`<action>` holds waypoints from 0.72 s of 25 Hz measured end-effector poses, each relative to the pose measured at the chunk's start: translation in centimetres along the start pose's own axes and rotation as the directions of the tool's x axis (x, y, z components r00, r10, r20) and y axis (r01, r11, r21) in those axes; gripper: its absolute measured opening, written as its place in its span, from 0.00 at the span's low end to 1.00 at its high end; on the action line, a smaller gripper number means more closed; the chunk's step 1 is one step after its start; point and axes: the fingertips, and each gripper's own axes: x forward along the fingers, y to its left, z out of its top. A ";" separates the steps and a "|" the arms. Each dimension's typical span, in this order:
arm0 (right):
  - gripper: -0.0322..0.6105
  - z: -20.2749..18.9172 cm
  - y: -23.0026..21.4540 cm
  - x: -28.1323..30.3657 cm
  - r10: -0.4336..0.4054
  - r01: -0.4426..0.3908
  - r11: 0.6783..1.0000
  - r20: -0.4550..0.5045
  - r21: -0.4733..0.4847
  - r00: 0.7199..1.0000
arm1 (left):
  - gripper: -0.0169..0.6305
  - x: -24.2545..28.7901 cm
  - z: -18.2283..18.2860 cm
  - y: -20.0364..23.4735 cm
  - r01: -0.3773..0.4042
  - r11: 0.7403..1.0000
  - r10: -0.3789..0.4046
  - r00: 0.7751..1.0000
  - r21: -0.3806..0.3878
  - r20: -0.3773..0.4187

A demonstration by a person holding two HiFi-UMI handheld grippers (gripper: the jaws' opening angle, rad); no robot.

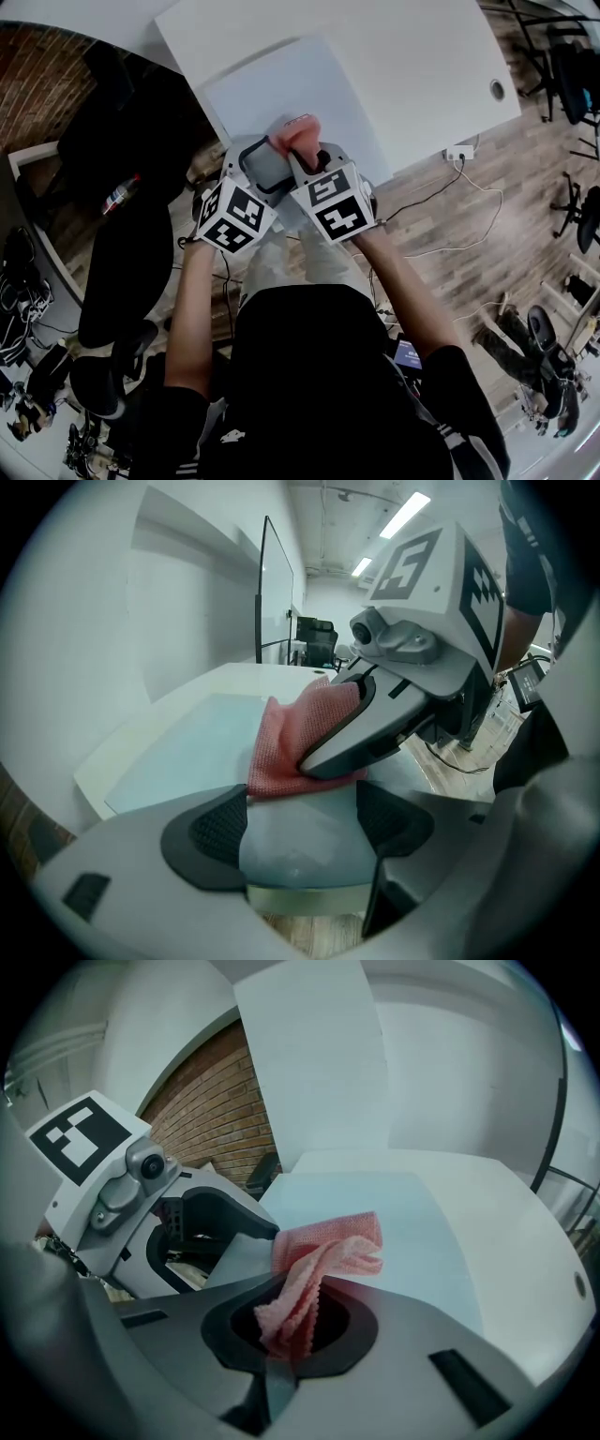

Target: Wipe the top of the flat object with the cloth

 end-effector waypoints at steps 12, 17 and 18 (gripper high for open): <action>0.12 0.1 -1.4 -0.2 0.003 -0.003 1.000 -0.007 0.004 1.000 | 0.58 -0.1 -0.1 0.0 -0.001 1.000 0.001 1.000 0.005 0.001; 0.12 0.0 -4.7 -1.0 -0.062 0.061 0.997 0.010 0.053 0.998 | 0.58 -0.1 0.1 0.0 -0.001 1.000 0.001 1.000 0.003 0.004; 0.12 -0.1 -5.4 -1.2 -0.078 0.077 0.995 0.013 0.063 0.997 | 0.58 -0.1 0.1 0.0 -0.001 1.000 0.001 1.000 0.002 0.004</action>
